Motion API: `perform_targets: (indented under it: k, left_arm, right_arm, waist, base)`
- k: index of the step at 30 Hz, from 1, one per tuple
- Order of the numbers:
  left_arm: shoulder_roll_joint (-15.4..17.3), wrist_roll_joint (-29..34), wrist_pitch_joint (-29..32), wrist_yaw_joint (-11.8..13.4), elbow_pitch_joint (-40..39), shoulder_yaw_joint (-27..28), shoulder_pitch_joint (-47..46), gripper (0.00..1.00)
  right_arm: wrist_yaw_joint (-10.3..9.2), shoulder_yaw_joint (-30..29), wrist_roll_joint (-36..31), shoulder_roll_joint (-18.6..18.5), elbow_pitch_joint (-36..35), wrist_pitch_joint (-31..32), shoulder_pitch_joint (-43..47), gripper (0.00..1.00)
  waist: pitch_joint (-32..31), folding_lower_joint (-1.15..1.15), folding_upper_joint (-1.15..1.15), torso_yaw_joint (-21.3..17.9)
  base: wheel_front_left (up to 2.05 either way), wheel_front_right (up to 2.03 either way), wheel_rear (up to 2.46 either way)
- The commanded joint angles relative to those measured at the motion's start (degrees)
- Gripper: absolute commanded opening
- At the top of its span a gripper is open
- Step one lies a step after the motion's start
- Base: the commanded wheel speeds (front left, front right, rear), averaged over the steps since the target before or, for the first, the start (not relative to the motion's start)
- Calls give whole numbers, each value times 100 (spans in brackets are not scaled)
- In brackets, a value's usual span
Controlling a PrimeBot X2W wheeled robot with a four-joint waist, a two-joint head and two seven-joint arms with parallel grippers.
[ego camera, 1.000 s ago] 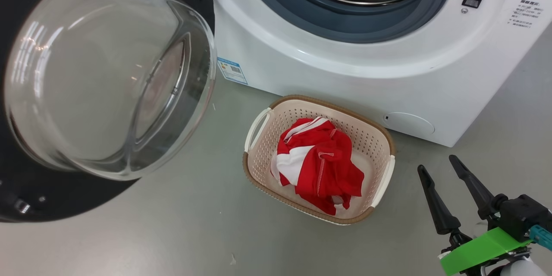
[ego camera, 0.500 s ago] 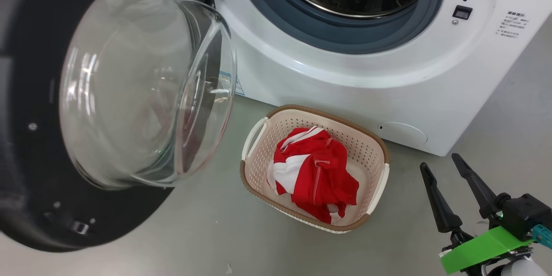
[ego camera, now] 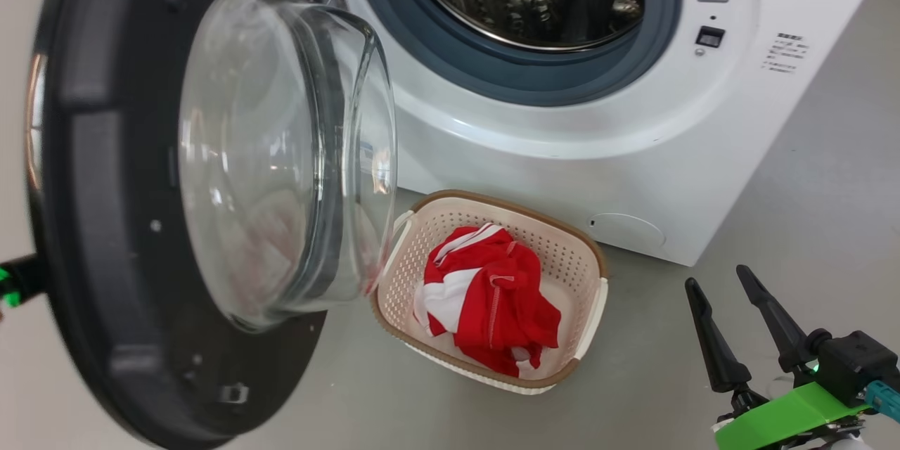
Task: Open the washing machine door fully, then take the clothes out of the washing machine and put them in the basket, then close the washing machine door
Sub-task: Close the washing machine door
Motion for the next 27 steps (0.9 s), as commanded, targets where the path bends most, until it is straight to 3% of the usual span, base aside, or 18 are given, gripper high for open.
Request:
perform_targets:
  k: [1,16,27]
  left_arm:
    - [247,-93,62,-39,-285,192,-67,0]
    - [-505,-71,-384,-39,-992,-514,-384,0]
    - [-829,30,-895,-39,-1155,-848,-510,0]
  right_arm:
    - [36,113,-69,-37,-149,-37,-16,100]
    - [36,31,-77,85,-163,-37,17,100]
    - [36,-7,-90,140,-176,-37,-16,100]
  waist:
    - [-50,0,0,-80]
    - [-131,0,0,-565]
    - [-91,0,0,-1012]
  base:
    - [0,0,0]
    - [0,0,0]
    - [0,0,0]
